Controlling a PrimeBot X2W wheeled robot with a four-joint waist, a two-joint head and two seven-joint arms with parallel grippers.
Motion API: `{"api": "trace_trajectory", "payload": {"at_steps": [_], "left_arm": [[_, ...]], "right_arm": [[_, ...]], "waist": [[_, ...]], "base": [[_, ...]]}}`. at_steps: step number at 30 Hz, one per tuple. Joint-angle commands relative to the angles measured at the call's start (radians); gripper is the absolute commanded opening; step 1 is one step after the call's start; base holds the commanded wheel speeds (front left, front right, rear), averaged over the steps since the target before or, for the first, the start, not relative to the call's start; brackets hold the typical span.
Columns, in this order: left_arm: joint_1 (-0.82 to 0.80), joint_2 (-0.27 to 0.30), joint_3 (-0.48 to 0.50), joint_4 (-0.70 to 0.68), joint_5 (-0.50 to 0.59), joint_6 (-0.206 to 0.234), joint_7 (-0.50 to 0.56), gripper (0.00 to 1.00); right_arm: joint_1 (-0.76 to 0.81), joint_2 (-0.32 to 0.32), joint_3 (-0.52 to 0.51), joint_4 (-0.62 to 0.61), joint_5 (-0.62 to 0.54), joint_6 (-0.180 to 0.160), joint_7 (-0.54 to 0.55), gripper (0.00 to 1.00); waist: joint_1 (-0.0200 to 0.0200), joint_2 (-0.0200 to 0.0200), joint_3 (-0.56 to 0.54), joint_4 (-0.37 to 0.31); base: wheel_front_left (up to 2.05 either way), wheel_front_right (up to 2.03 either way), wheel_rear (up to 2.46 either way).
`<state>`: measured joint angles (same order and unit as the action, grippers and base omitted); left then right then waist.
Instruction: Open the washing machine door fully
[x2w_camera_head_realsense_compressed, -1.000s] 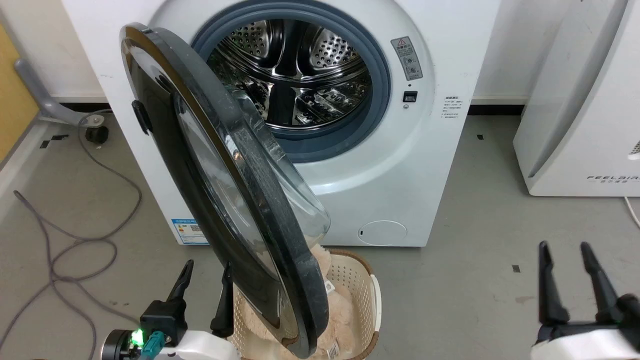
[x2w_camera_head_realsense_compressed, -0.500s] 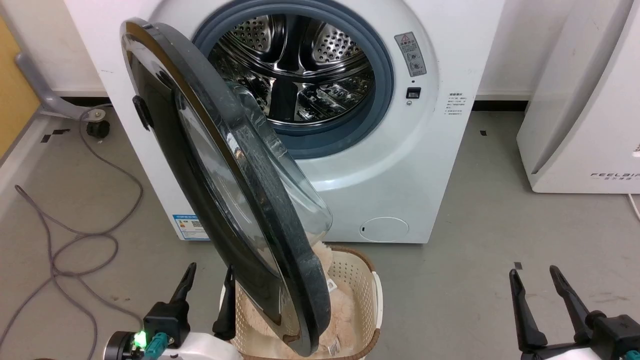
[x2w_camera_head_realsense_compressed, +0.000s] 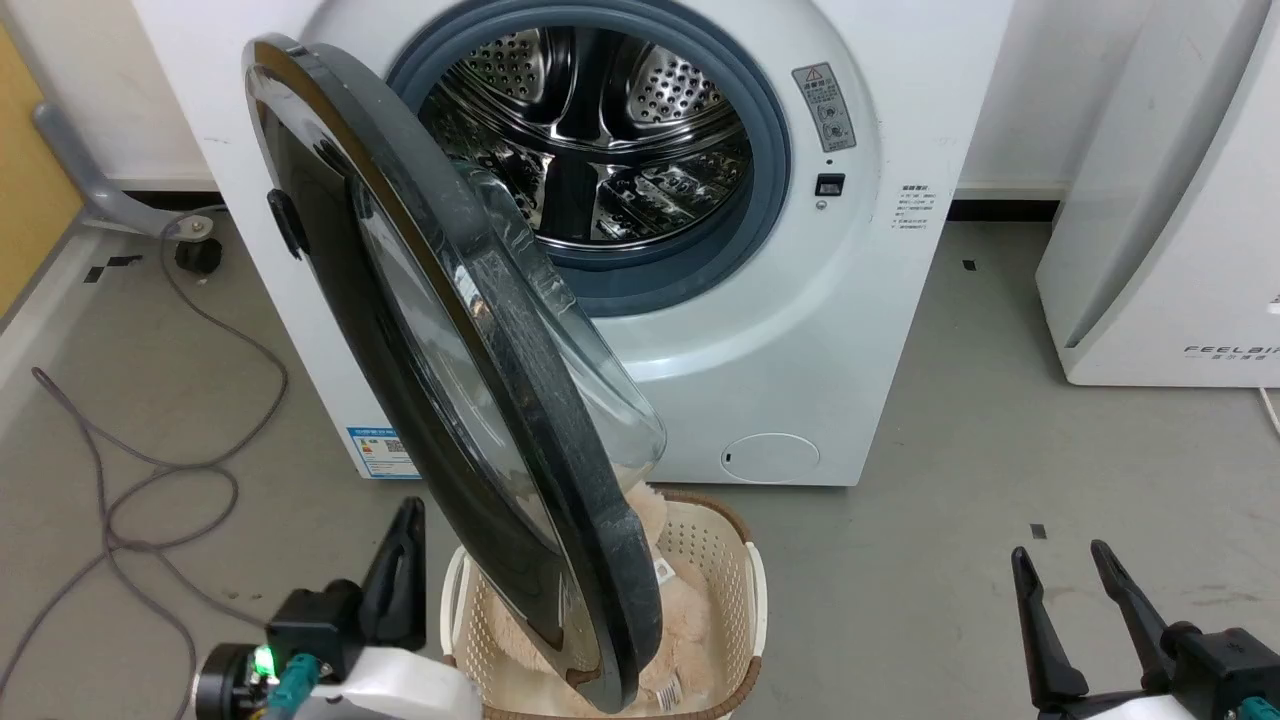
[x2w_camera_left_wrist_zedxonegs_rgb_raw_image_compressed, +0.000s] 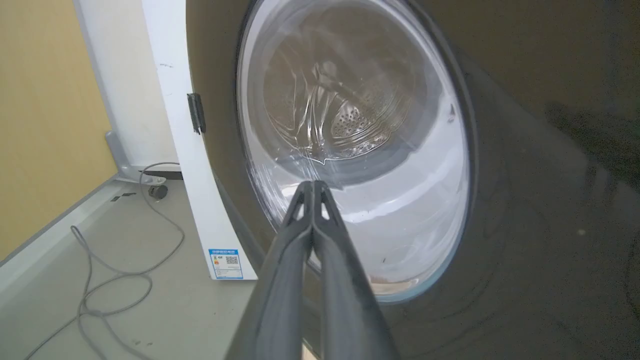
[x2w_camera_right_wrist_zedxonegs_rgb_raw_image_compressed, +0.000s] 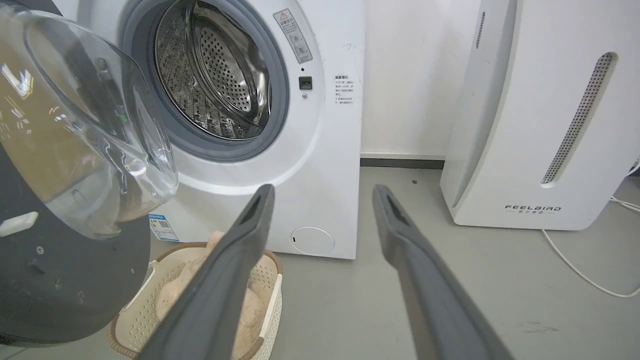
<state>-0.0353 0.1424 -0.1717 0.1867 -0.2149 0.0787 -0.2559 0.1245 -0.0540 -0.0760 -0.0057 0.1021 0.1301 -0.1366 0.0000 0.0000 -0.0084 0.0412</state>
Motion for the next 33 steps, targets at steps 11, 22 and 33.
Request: {"api": "trace_trajectory", "payload": {"at_steps": [11,22,33], "left_arm": [[-0.023,0.04,0.022,-0.271,0.031,0.049,0.006,0.0],[-0.063,0.037,-0.016,-0.598,0.071,0.066,0.022,0.0],[-0.119,-0.007,-0.169,-0.74,0.051,0.008,0.071,0.0]], "right_arm": [[0.009,0.004,-0.006,0.015,0.011,0.001,0.01,1.0],[0.002,0.004,-0.007,0.021,0.011,0.001,0.015,1.0],[0.007,0.004,-0.001,0.011,0.013,0.001,0.016,1.0]], "waist": [[0.0,0.0,-0.001,0.003],[0.0,0.0,0.005,0.005],[0.0,0.0,0.002,0.008]], "base": [[0.0,0.0,0.0],[0.0,0.0,0.0],[0.0,0.0,0.0]]}}
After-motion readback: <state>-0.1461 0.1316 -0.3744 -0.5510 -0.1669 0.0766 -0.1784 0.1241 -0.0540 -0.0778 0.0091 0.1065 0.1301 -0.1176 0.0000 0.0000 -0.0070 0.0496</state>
